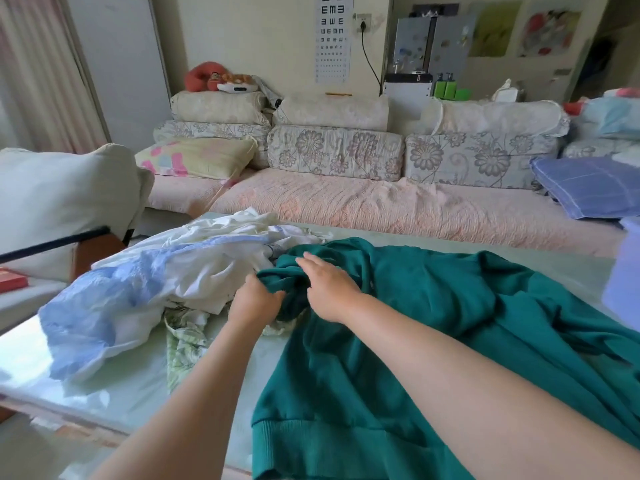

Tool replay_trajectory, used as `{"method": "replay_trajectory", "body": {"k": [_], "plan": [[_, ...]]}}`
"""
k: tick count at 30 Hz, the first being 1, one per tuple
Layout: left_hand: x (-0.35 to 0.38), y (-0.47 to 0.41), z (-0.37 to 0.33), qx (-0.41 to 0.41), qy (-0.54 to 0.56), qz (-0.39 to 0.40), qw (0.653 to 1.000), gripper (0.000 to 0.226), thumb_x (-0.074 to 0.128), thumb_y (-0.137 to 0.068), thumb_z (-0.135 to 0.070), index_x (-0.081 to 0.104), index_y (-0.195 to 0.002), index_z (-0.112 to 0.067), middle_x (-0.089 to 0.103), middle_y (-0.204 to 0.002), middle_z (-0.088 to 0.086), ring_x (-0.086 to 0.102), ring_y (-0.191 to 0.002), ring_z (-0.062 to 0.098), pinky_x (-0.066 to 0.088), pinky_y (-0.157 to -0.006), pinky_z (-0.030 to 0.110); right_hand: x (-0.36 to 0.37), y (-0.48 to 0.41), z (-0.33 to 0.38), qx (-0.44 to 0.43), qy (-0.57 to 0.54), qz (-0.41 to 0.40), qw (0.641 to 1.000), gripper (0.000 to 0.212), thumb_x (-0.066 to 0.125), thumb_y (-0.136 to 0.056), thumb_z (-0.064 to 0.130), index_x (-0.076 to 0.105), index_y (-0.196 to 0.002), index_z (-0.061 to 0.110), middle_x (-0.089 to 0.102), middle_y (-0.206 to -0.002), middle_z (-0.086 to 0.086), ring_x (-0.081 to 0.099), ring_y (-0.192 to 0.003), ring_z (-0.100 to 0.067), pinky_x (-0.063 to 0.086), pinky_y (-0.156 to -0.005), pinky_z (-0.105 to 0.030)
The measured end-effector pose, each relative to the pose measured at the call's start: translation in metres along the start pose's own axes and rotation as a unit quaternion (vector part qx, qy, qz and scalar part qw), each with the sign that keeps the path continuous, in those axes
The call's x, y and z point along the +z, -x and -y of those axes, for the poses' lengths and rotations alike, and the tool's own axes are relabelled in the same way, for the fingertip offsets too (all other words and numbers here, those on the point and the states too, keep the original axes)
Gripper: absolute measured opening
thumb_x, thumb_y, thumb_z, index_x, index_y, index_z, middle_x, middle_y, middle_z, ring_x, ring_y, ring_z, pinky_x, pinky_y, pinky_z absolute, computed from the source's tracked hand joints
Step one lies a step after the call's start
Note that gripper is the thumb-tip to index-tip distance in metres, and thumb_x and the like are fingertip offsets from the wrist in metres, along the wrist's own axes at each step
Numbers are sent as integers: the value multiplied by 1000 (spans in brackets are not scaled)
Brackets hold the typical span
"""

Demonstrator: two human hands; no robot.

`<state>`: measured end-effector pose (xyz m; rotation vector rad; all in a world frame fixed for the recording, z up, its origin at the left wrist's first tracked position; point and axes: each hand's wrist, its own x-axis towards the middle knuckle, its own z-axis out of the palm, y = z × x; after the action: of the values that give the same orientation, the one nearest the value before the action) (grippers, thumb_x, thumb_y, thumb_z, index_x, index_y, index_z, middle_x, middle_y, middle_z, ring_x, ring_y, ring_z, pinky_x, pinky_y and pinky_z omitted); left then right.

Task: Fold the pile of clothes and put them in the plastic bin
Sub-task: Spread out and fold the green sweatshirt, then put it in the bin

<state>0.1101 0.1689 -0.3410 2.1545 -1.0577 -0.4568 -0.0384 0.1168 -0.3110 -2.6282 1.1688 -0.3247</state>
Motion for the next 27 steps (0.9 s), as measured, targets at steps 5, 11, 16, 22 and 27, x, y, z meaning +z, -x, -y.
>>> {"method": "replay_trajectory", "body": {"k": [5,11,16,22,27], "plan": [[-11,-18,5,-38,48,77,995,13,74,-74,-16,67,-81,-8,63,-70,4,58,-64,21,48,-59,29,17,-33,14,-29,131,44,990,99,49,-85,-9,2,-158,37,27,-156,-5,49,-128,-34,45,-87,-42],[-33,-22,-6,104,-34,-48,993,20,62,-78,-14,67,-94,-27,66,-83,-2,67,-76,25,57,-66,32,11,-35,-1,27,-45,-23,998,27,52,-100,33,48,-126,27,63,-118,-8,59,-102,-30,45,-79,-37],[-43,-10,-54,262,53,-180,947,31,60,-83,2,75,-99,-21,55,-104,-1,57,-85,20,50,-75,27,-22,-7,-26,86,-199,-148,965,11,53,-96,31,56,-90,21,65,-85,-1,63,-82,-25,45,-70,-34],[0,17,-122,388,83,-104,912,38,58,-77,13,77,-90,-17,50,-98,-3,52,-87,14,43,-75,21,-47,40,-69,171,-290,-136,932,38,64,-81,24,48,-116,28,58,-115,2,55,-98,-18,41,-77,-30],[73,48,-147,425,76,133,892,30,66,-77,1,76,-95,-21,64,-99,-8,64,-93,10,51,-90,25,-56,74,-106,216,-532,-231,785,78,51,-73,34,23,-145,42,59,-107,6,59,-95,-17,51,-68,-34]]}}
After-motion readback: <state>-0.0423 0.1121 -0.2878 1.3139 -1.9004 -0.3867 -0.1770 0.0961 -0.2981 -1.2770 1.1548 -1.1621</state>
